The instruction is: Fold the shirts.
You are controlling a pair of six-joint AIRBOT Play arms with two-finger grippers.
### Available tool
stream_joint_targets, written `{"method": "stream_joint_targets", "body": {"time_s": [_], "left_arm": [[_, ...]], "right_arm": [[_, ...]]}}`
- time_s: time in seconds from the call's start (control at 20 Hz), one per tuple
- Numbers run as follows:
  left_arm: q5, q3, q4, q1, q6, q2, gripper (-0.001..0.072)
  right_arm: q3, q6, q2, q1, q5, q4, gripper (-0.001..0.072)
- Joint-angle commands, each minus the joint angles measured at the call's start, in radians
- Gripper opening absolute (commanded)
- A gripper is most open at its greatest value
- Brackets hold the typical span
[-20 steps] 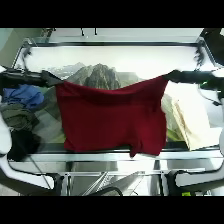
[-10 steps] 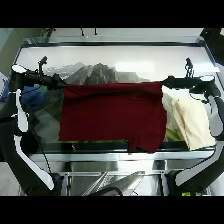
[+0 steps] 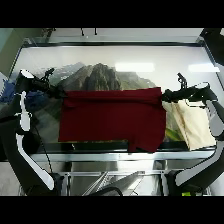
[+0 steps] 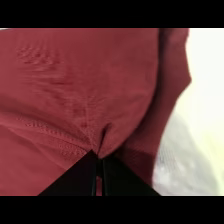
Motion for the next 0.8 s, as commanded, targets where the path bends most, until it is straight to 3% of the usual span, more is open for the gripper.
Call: {"method": "stream_joint_targets", "body": {"time_s": [0.0, 0.1, 0.15, 0.2, 0.25, 0.3, 0.35, 0.5, 0.75], "left_arm": [[0.003, 0.015, 0.026, -0.022, 0.041, -0.001, 0.0014], [-0.004, 0.023, 0.024, -0.033, 0.040, -0.001, 0.0015], [-0.015, 0.023, 0.023, -0.035, 0.037, 0.002, 0.0018], [-0.037, 0.023, 0.017, -0.037, 0.037, 0.005, 0.0209], [-0.055, 0.029, 0.019, -0.039, 0.024, 0.006, 0.0573], [-0.073, 0.048, 0.027, -0.037, -0.013, 0.006, 0.0675], [-0.093, 0.076, 0.025, -0.030, -0.042, 0.007, 0.0670], [-0.149, 0.097, 0.026, 0.012, -0.122, 0.049, 0.0670], [-0.157, -0.317, 0.081, 0.116, -0.128, 0.291, 0.0669]], "right_arm": [[-0.014, 0.003, -0.002, 0.004, -0.043, -0.021, 0.0018], [-0.014, 0.003, -0.002, 0.014, -0.042, -0.021, 0.0047], [-0.014, 0.004, -0.002, 0.019, -0.043, -0.019, 0.0167], [-0.014, 0.008, 0.002, 0.020, -0.042, -0.018, 0.0171], [-0.014, 0.028, 0.010, 0.019, -0.042, -0.017, 0.0187], [-0.013, 0.042, 0.024, 0.018, -0.042, -0.018, 0.0217], [-0.013, 0.042, 0.045, 0.017, -0.038, -0.017, 0.0270], [-0.014, 0.074, 0.145, -0.013, 0.018, -0.033, 0.0270], [-0.116, 0.178, 0.356, -0.085, 0.209, -0.164, 0.0269]]}}
